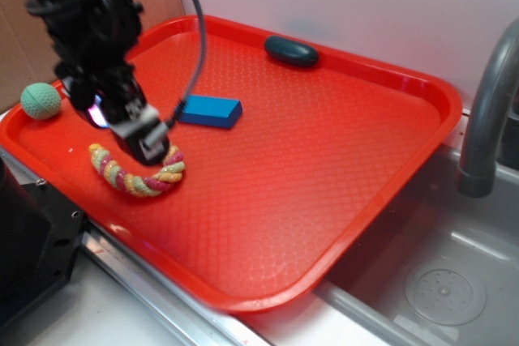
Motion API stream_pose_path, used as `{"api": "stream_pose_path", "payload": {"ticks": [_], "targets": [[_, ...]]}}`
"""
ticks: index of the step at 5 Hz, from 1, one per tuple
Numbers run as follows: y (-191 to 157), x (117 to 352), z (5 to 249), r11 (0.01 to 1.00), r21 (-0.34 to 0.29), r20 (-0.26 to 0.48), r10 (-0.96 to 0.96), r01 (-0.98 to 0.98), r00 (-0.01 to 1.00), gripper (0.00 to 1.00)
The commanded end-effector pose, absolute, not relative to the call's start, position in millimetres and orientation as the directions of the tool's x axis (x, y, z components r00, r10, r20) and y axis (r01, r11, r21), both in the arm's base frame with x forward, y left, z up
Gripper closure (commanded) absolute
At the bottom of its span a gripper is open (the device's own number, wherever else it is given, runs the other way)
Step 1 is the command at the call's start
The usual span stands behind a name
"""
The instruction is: Grab the multicolored rope.
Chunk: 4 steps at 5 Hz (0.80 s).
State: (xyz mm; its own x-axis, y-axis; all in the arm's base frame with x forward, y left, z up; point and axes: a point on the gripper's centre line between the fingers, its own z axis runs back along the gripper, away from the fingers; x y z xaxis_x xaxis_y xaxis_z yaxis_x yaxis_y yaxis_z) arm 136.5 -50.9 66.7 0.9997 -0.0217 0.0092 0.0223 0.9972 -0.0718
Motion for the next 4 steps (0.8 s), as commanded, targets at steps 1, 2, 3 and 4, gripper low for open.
{"api": "stream_pose_path", "payload": {"ticks": [1, 2, 3, 4], "targets": [[-46.5, 147.2, 20.6, 0.982, -0.056, -0.024, -0.184, 0.182, 0.983, 0.00], [-44.3, 143.1, 5.6, 0.984, -0.067, -0.023, -0.168, 0.166, 0.986, 0.00], [-47.2, 139.2, 2.6, 0.989, -0.068, 0.010, -0.133, 0.134, 0.991, 1.00], [-48.6, 137.7, 3.5, 0.990, -0.069, 0.021, -0.123, 0.124, 0.992, 1.00]]}}
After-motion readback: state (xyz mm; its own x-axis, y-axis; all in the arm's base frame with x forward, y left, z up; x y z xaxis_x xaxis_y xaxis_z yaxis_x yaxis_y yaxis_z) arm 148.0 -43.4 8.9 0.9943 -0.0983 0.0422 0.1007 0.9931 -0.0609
